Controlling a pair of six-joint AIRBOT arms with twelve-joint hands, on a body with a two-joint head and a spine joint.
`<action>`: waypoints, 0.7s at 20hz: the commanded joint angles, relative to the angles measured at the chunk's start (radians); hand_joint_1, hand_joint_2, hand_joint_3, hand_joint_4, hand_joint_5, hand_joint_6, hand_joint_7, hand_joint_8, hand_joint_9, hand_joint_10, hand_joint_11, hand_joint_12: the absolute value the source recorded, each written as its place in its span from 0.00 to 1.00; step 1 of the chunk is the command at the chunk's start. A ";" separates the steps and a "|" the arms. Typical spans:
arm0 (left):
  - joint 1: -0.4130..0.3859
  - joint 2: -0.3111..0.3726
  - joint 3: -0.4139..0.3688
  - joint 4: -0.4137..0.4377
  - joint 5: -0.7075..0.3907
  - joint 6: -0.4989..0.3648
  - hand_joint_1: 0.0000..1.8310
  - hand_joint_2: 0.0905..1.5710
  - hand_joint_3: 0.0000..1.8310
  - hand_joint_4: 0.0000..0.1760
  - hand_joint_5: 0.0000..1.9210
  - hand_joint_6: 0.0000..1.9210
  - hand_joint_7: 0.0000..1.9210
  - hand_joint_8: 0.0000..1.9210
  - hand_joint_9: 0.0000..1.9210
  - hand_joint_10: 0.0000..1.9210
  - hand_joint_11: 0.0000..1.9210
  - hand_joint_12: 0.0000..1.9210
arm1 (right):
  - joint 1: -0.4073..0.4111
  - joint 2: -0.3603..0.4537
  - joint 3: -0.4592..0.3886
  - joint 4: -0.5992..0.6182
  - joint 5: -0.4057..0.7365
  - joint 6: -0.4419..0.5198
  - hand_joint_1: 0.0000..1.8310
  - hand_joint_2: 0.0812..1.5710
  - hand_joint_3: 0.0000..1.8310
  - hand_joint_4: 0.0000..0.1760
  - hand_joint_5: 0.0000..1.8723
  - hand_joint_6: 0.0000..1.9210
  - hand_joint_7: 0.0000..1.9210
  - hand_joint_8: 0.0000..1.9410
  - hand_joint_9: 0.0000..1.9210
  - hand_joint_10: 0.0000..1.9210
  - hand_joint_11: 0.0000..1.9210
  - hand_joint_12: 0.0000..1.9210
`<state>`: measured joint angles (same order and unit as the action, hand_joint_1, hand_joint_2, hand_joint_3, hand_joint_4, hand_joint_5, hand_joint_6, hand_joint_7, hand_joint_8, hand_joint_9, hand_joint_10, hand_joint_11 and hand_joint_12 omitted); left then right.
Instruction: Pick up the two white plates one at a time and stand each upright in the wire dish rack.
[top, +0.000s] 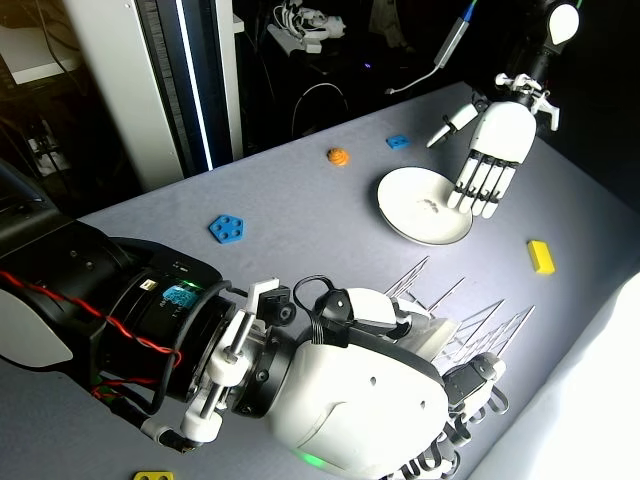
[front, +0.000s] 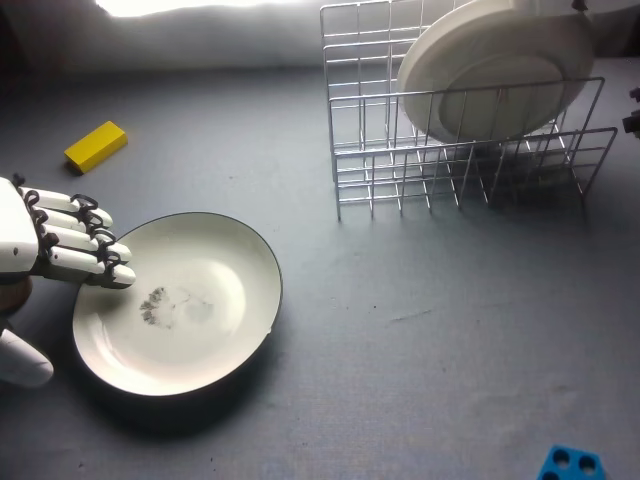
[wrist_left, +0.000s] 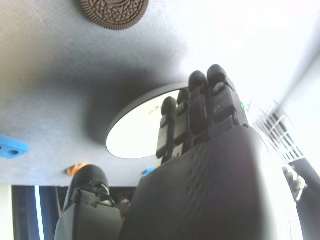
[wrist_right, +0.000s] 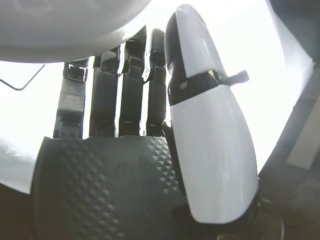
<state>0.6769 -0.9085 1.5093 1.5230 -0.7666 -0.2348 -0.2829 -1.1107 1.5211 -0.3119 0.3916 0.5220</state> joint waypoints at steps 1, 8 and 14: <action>0.006 -0.002 0.008 -0.019 0.013 -0.005 0.00 0.67 0.00 0.00 0.09 0.00 0.09 0.00 0.08 0.00 0.00 0.12 | 0.022 0.011 0.000 0.030 0.122 0.009 0.67 0.70 0.00 0.00 0.40 0.00 0.41 0.00 0.41 0.00 0.11 0.70; 0.061 -0.015 0.018 -0.069 0.007 -0.041 0.00 0.67 0.00 0.00 0.07 0.00 0.08 0.00 0.06 0.00 0.00 0.07 | 0.058 0.013 -0.012 0.024 0.187 -0.070 0.67 0.70 0.00 0.00 0.39 0.00 0.41 0.00 0.41 0.00 0.11 0.68; 0.122 -0.025 0.012 -0.113 -0.007 -0.058 0.00 0.67 0.00 0.00 0.08 0.00 0.09 0.00 0.08 0.00 0.00 0.13 | 0.110 0.018 -0.134 -0.137 0.298 -0.243 0.67 0.70 0.00 0.00 0.37 0.00 0.40 0.00 0.39 0.00 0.10 0.68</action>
<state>0.7925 -0.9253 1.5230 1.3952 -0.7609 -0.2901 -0.1894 -1.0996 1.3716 -0.4938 0.5785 0.2699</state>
